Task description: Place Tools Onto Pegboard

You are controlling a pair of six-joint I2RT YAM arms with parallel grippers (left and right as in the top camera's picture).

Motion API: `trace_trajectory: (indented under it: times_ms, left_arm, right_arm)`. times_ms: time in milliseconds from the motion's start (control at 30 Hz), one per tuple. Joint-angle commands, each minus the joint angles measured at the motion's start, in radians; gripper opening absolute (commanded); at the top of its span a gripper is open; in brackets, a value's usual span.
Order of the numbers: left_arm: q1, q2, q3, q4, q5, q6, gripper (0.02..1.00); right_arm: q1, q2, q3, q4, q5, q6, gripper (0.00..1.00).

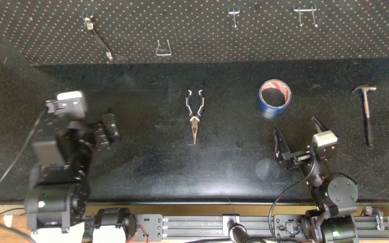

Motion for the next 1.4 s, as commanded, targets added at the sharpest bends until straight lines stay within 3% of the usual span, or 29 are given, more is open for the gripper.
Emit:
trace_trajectory:
  times_ms: [33, 133, 200, 400, 467, 733, 833, 1033, 1400]
  left_arm:
    - [-0.292, 0.102, -0.024, -0.058, -0.209, -0.332, 0.996]
    - [-0.472, 0.212, -0.024, -0.057, -0.240, -0.400, 0.996]
    - [-0.586, 0.314, -0.024, -0.054, -0.240, -0.518, 0.996]
    - [-0.710, 0.490, -0.021, -0.045, -0.203, -0.770, 0.996]
    - [-0.712, 0.541, -0.004, -0.045, -0.156, -0.771, 0.996]
    - [-0.711, 0.863, 0.299, -0.174, -0.120, -0.644, 0.996]
    - [-0.710, 0.985, 0.416, -0.173, -0.059, -0.560, 0.998]
    - [-0.649, 1.098, 0.504, -0.106, 0.090, -0.573, 0.996]
    - [-0.595, 1.172, 0.504, -0.098, 0.060, -0.625, 0.996]
  right_arm:
    - [0.005, -0.011, -0.004, -0.003, 0.005, 0.008, 1.000]
    - [0.005, -0.011, -0.004, -0.003, 0.005, 0.008, 0.998]
    - [0.005, -0.011, -0.004, -0.003, 0.005, 0.008, 1.000]
    - [0.005, -0.011, -0.004, -0.003, 0.005, 0.008, 0.998]
    - [0.005, -0.011, -0.004, -0.003, 0.005, 0.008, 0.998]
    - [0.005, -0.011, -0.004, -0.003, 0.005, 0.008, 1.000]
    - [0.005, -0.011, -0.004, -0.003, 0.005, 0.008, 0.998]
    - [0.005, -0.011, -0.004, -0.003, 0.005, 0.008, 0.998]
    - [0.005, -0.011, -0.004, -0.003, 0.005, 0.008, 0.998]
